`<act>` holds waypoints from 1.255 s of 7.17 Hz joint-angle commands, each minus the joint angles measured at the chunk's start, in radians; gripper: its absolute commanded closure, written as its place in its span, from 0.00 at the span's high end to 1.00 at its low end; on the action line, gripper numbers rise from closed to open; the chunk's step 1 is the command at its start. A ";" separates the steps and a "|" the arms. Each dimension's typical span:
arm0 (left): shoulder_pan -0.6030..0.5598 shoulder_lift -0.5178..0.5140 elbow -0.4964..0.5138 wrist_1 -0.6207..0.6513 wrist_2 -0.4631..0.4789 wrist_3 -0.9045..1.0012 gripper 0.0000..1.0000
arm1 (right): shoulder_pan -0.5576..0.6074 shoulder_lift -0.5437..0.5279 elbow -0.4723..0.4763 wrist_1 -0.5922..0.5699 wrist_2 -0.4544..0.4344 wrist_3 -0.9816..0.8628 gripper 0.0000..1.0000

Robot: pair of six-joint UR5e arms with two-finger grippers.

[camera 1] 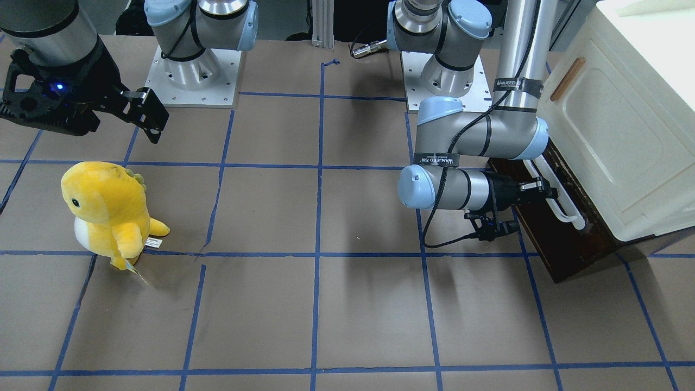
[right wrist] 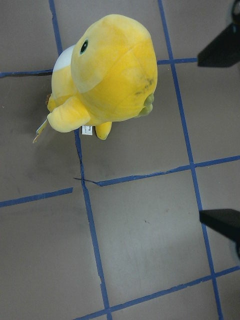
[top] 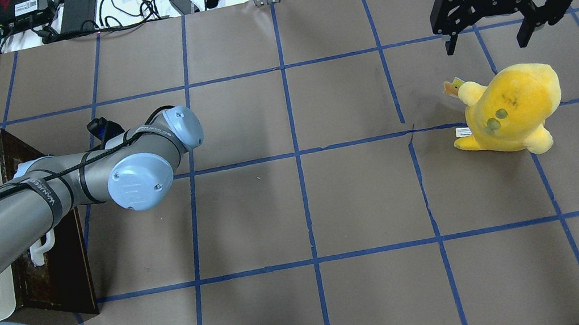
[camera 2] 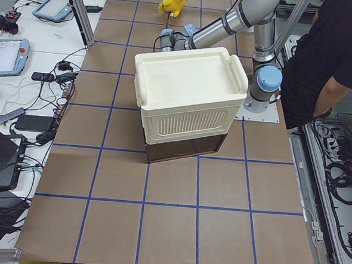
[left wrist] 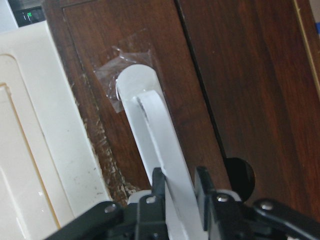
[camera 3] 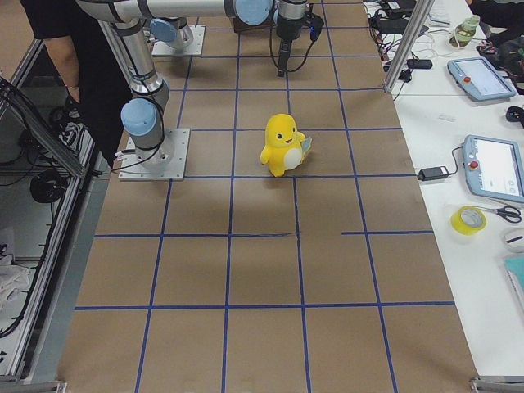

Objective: Pull drawer sideways
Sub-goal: 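Close the left gripper around the white drawer handle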

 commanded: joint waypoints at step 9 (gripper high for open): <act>-0.014 -0.007 0.011 0.006 -0.002 0.015 0.11 | 0.000 0.000 0.000 -0.001 0.000 0.000 1.00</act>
